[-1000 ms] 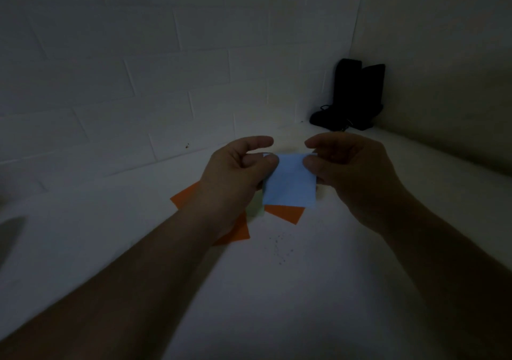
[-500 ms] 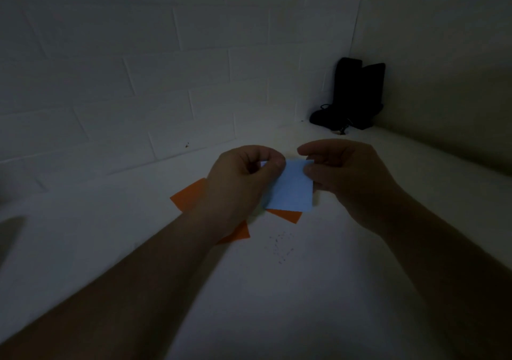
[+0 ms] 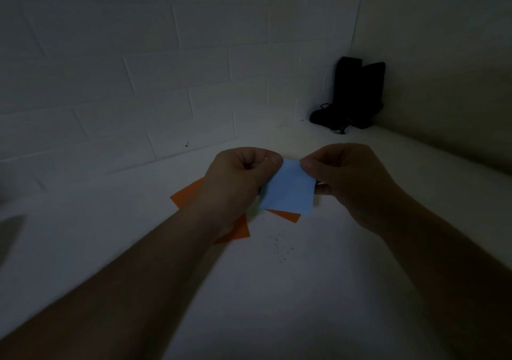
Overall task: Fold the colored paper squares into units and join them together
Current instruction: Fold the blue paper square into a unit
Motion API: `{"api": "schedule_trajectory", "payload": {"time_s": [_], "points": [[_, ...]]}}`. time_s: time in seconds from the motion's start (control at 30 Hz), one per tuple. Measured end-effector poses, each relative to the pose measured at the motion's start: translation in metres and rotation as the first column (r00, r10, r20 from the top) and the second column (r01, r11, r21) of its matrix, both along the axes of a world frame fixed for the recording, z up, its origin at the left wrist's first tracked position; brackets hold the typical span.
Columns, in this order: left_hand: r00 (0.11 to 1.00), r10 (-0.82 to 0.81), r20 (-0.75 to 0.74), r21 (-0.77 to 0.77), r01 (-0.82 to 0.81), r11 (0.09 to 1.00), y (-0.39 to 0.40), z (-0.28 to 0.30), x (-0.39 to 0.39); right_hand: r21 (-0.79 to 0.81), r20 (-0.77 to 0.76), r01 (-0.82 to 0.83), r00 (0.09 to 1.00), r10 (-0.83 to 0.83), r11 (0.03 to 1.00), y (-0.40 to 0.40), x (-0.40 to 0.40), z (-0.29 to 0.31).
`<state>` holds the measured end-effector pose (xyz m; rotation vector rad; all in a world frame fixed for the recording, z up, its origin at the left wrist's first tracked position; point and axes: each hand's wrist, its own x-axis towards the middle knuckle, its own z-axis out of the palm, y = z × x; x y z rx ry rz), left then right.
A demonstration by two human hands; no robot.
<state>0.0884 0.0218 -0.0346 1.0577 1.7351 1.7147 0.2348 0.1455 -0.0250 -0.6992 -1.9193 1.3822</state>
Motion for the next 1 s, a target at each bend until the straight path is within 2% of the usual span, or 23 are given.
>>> {"api": "schedule_trajectory", "payload": {"time_s": [0.2, 0.33, 0.47, 0.63, 0.77, 0.93, 1.0], "points": [[0.999, -0.017, 0.038, -0.008, 0.018, 1.0, -0.001, 0.001, 0.001, -0.073, 0.039, -0.01, 0.999, 0.012, 0.997, 0.002, 0.0, 0.001], [0.988, -0.093, 0.124, 0.018, 0.092, 0.996, -0.003, 0.005, 0.007, -0.112, 0.037, -0.051, 0.998, 0.056, 0.992, -0.003, -0.002, 0.001], [0.997, -0.055, 0.047, -0.007, 0.055, 0.998, -0.004, 0.007, 0.008, -0.119, 0.062, -0.09, 0.993, 0.098, 0.989, -0.006, -0.004, 0.0], [0.998, -0.056, 0.015, -0.07, 0.057, 0.996, -0.006, 0.01, 0.009, 0.023, 0.12, -0.108, 0.987, 0.104, 0.994, -0.005, -0.004, -0.004], [0.998, -0.061, 0.02, -0.088, 0.062, 0.994, -0.007, 0.012, 0.009, 0.149, 0.154, -0.07, 0.987, 0.047, 0.986, -0.006, -0.003, -0.002], [0.993, -0.035, 0.113, -0.034, 0.039, 0.999, -0.008, 0.012, 0.006, 0.166, 0.135, -0.04, 0.991, 0.018, 0.985, -0.007, 0.0, 0.001], [0.988, -0.039, 0.15, -0.01, 0.041, 0.999, -0.009, 0.013, 0.006, 0.116, 0.129, -0.051, 0.991, 0.036, 0.992, -0.007, 0.001, 0.003]]}}
